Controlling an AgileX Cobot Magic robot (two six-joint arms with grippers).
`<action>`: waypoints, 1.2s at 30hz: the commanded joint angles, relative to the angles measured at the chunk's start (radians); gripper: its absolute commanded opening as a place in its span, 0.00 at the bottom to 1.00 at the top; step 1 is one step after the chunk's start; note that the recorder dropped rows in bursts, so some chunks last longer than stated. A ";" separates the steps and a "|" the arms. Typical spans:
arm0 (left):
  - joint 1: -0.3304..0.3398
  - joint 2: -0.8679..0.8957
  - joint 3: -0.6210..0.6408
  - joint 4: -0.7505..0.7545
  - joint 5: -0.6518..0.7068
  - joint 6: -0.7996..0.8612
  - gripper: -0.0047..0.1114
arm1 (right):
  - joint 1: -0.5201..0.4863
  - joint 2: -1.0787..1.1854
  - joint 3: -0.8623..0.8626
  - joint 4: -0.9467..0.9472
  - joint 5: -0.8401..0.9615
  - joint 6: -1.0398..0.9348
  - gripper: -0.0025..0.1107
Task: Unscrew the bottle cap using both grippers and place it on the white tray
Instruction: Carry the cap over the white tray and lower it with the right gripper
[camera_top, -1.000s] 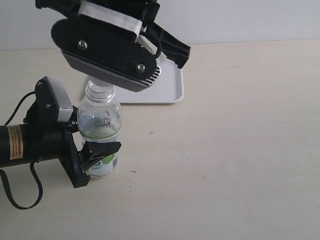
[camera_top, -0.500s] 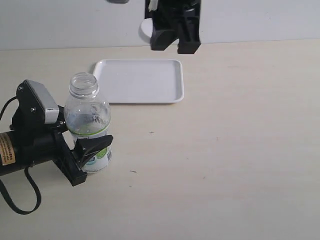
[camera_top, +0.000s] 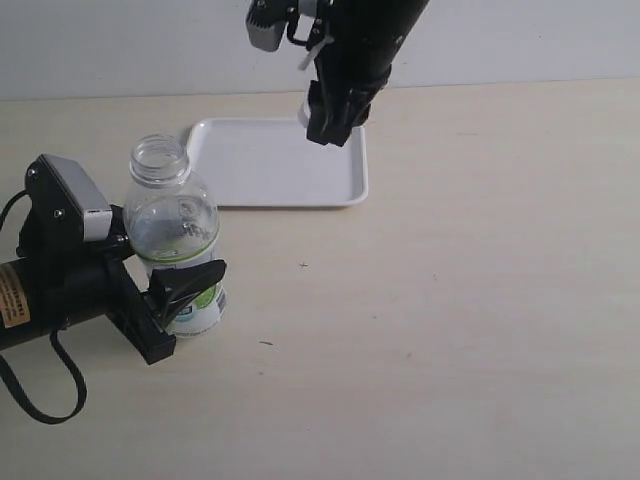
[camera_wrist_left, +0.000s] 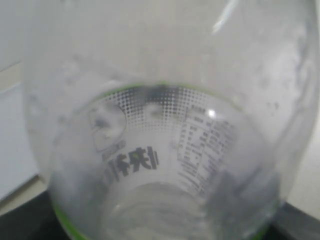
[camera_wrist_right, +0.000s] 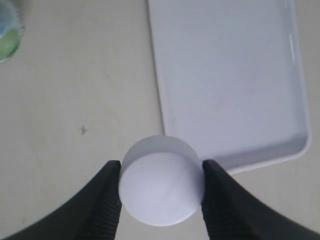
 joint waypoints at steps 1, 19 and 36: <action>-0.006 -0.003 0.003 -0.017 -0.046 0.005 0.04 | -0.005 0.097 0.003 -0.036 -0.161 0.023 0.02; -0.006 -0.003 0.001 -0.036 -0.062 0.005 0.04 | -0.083 0.296 0.003 0.136 -0.419 -0.133 0.02; -0.006 -0.003 0.001 -0.036 -0.060 0.003 0.04 | -0.086 0.343 0.000 0.209 -0.408 -0.126 0.02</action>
